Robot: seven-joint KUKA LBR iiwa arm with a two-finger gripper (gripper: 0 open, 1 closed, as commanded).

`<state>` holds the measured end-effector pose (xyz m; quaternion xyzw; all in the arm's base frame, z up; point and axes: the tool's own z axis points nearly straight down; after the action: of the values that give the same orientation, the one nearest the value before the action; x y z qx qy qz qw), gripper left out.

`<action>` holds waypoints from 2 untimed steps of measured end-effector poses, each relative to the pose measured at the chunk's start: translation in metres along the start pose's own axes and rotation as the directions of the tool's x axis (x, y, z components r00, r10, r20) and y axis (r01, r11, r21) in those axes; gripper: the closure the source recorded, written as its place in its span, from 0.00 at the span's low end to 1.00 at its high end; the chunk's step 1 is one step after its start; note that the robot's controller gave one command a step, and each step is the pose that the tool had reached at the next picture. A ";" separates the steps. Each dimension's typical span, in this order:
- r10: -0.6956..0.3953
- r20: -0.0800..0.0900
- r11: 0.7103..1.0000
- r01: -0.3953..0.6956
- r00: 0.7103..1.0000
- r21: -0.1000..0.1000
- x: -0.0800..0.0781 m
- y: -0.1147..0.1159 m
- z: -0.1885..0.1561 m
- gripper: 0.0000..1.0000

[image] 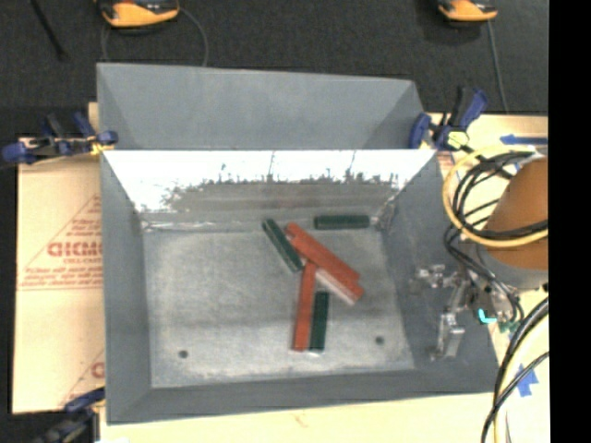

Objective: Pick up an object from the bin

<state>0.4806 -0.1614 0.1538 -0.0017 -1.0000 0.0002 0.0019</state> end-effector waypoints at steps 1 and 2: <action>-0.054 0.013 0.999 0.054 0.998 0.001 -0.057 0.061 0.084 0.00; -0.073 0.016 0.997 0.073 0.997 -0.002 -0.125 0.142 0.081 0.00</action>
Offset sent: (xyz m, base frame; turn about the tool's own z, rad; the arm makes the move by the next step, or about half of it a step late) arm 0.0537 0.0590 -0.0838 -0.0505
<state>0.6053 -0.0196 0.0725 0.0346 -0.9994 -0.0013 -0.0061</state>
